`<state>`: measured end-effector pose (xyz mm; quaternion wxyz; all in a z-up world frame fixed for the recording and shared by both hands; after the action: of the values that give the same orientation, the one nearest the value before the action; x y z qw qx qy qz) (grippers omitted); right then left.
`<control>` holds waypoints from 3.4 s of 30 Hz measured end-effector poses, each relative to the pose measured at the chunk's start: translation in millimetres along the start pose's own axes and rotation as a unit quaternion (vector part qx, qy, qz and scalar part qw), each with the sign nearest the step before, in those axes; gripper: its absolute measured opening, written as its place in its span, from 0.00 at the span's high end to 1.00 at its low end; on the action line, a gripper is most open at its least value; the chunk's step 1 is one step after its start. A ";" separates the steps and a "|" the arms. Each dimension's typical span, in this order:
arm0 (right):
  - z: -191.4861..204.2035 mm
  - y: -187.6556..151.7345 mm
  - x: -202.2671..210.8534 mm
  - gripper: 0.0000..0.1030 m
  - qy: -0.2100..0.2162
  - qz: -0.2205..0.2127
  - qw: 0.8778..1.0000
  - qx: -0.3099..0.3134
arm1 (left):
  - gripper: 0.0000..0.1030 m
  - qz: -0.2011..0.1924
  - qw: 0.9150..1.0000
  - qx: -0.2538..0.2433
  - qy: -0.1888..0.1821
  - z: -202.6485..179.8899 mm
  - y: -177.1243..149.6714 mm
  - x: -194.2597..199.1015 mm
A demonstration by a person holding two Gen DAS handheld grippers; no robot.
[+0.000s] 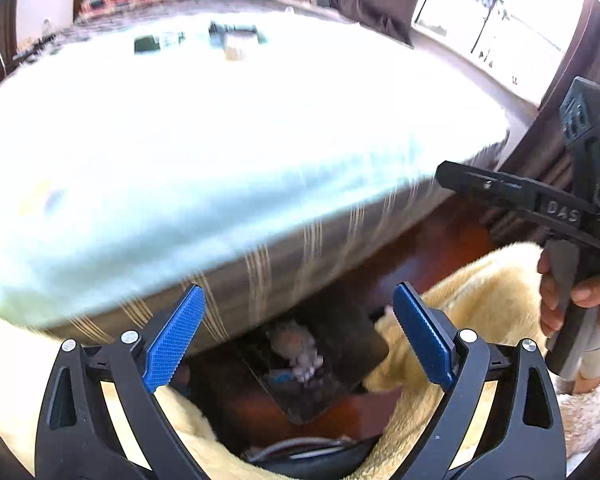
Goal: Collect trash
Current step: 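Raise both open tools back over the bed items, then grasp the white tape roll with right tool while left tool grasps green bottle, then lower both tools below the bed edge and release roll and bottle into bin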
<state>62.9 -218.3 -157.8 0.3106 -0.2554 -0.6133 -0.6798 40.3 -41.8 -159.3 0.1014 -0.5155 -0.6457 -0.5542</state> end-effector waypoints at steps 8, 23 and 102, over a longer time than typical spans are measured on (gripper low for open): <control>40.0 58.4 -14.6 0.25 0.044 -0.024 0.998 0.024 | 0.10 -0.050 0.998 0.002 0.050 34.8 55.5 27.1; 126.7 127.6 -110.9 0.55 0.062 0.005 0.996 0.069 | 0.10 -0.031 0.994 0.046 0.096 129.8 106.2 2.3; -1.3 -126.3 -57.2 0.68 0.026 0.152 0.988 0.009 | 0.59 0.107 0.994 0.018 -0.023 0.8 -82.1 -88.7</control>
<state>8.7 -206.4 -284.9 0.4283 -0.3254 -0.5655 -0.6252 16.5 -78.2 -272.0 0.1542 -0.5921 -0.5989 -0.5167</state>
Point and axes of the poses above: each gripper's, at about its wrist camera, not at the fingertips, and x roughly against the way its jaws point, z to its left, y to its top, the point moved 6 cm from there along -x, roughly the way its jaws point, and after that the axes turned 12 degrees about -y, right-handed, at the moved point
